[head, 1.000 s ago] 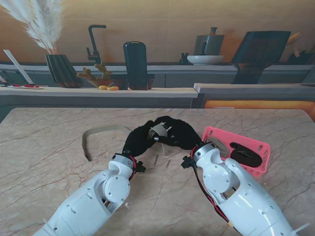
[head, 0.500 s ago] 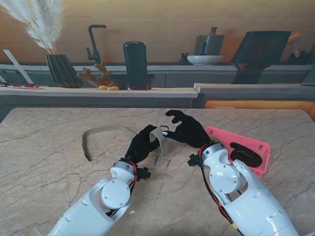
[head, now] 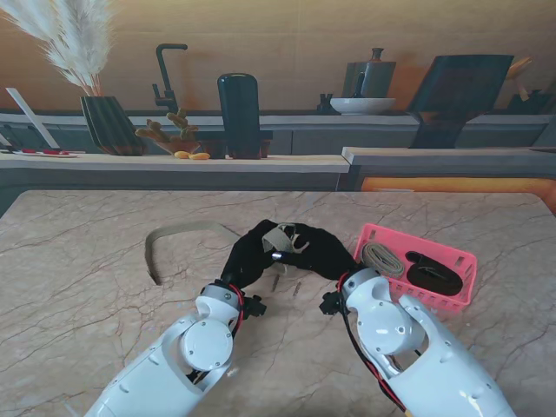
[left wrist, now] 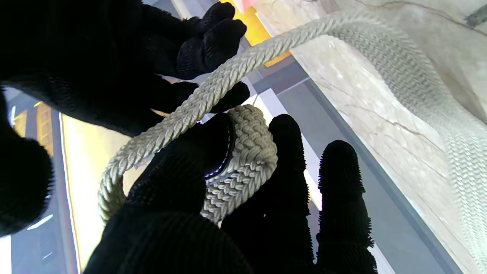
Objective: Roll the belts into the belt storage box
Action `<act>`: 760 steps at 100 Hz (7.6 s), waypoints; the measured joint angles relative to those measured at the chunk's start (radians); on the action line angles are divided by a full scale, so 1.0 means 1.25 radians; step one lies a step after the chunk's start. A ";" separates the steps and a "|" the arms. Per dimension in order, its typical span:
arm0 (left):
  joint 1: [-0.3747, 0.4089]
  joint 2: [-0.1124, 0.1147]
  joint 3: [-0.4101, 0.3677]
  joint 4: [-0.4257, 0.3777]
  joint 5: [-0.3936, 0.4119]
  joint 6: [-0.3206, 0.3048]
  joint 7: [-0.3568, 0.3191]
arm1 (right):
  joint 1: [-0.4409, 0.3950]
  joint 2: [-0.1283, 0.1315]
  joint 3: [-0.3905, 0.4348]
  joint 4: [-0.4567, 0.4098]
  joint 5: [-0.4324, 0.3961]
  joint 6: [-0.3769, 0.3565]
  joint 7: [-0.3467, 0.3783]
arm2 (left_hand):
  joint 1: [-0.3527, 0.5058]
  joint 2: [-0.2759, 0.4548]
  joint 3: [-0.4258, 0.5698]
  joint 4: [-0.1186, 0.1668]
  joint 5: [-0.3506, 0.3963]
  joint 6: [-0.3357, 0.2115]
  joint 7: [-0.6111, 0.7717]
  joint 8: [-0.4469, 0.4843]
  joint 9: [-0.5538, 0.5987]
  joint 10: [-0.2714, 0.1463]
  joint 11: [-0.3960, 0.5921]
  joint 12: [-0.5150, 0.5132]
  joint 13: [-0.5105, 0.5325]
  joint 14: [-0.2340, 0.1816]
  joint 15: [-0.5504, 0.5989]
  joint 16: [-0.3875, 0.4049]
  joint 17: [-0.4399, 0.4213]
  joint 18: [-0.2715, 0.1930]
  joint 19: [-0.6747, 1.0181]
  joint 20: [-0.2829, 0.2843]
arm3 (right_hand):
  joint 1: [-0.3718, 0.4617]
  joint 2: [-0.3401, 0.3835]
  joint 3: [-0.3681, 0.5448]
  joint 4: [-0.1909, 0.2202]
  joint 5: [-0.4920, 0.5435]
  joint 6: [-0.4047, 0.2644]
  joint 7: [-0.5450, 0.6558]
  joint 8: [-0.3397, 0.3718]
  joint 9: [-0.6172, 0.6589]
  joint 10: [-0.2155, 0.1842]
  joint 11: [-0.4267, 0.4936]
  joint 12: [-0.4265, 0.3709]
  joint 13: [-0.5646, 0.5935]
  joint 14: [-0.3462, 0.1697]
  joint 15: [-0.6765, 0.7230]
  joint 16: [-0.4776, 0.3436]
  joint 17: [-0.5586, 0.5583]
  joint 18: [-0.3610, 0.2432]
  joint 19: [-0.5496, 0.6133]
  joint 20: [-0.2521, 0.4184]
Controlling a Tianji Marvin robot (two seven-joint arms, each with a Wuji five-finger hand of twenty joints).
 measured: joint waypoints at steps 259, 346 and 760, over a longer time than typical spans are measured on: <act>-0.009 -0.007 0.031 0.015 0.030 0.032 0.022 | 0.061 -0.058 -0.087 0.097 0.011 -0.051 -0.236 | -0.116 -0.072 0.235 -0.038 0.059 0.030 -0.005 -0.092 0.067 0.029 -0.007 -0.028 0.038 0.051 0.011 -0.039 0.031 0.041 0.010 -0.001 | 0.337 0.094 -0.011 -0.052 0.008 -0.200 0.503 -0.181 0.204 -0.017 0.069 -0.012 0.174 0.006 -0.003 -0.022 0.127 -0.013 0.014 -0.126; -0.016 -0.015 0.019 0.014 -0.041 0.061 -0.016 | 0.050 -0.084 -0.078 0.095 0.010 -0.050 -0.314 | -0.273 -0.040 0.310 -0.011 0.057 -0.053 -0.208 -0.268 -0.125 0.035 -0.216 -0.375 -0.161 0.077 -0.274 -0.210 -0.073 0.048 -0.086 -0.028 | 0.344 0.019 0.126 -0.085 0.084 -0.199 0.472 -0.160 0.203 0.014 -0.016 -0.034 0.175 -0.006 0.009 -0.031 0.155 -0.034 0.014 -0.128; -0.008 -0.025 0.027 0.011 -0.152 0.043 -0.039 | 0.034 -0.030 -0.011 0.032 0.133 -0.053 -0.046 | -0.157 -0.202 0.376 -0.006 -0.036 0.016 -0.032 -0.081 0.059 -0.028 -0.165 -0.072 0.054 0.037 -0.062 -0.084 0.099 0.018 0.031 -0.003 | 0.371 -0.061 0.190 -0.094 0.198 -0.207 0.540 -0.221 0.365 -0.081 -0.059 -0.031 0.346 -0.082 0.008 -0.008 0.223 -0.085 -0.001 -0.060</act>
